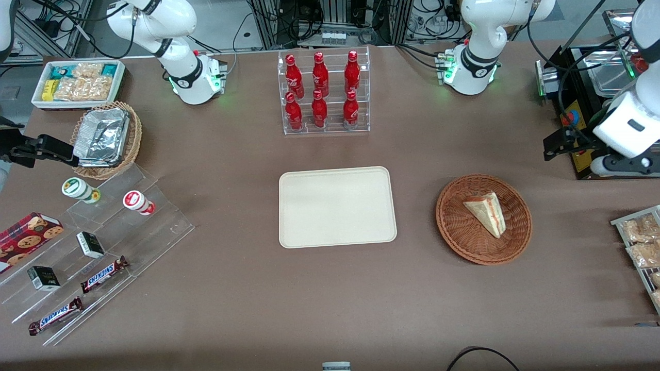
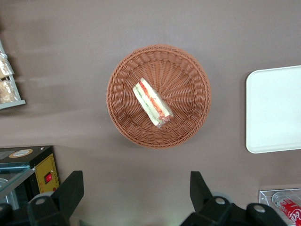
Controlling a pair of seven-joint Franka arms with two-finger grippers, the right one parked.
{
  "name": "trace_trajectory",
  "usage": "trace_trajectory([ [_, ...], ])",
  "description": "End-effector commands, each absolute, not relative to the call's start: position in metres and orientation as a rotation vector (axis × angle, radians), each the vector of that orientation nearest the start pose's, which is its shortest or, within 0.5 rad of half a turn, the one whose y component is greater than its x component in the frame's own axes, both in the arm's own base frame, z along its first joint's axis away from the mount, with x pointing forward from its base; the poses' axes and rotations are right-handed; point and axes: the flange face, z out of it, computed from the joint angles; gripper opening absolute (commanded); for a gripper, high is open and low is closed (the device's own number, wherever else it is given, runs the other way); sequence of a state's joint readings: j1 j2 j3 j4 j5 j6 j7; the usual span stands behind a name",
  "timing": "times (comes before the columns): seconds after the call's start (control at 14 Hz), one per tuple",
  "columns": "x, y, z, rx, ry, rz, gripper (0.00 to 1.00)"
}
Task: Place sandwich from basket to tray
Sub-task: 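Lower the left gripper over the sandwich in the wicker basket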
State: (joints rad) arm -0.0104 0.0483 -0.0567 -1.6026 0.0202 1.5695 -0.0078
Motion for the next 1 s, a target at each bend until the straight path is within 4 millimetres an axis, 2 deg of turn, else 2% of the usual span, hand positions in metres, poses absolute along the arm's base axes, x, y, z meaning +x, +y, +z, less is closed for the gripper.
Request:
trace_trajectory([
  [0.0,0.577,-0.033,0.539,-3.101,0.061,0.114,1.00],
  [0.14,0.577,-0.036,0.505,-3.102,0.018,0.089,1.00],
  [0.29,0.573,-0.037,0.469,-3.078,-0.101,0.043,1.00],
  [0.43,0.567,-0.041,0.433,-3.075,-0.290,-0.025,1.00],
  [0.64,0.546,-0.043,0.384,-3.050,-0.611,-0.116,1.00],
  [0.71,0.541,-0.049,0.371,-3.038,-0.727,-0.156,1.00],
  [0.79,0.537,-0.054,0.357,-3.028,-0.789,-0.158,1.00],
  [0.93,0.531,-0.056,0.336,-3.029,-0.786,-0.138,1.00],
])
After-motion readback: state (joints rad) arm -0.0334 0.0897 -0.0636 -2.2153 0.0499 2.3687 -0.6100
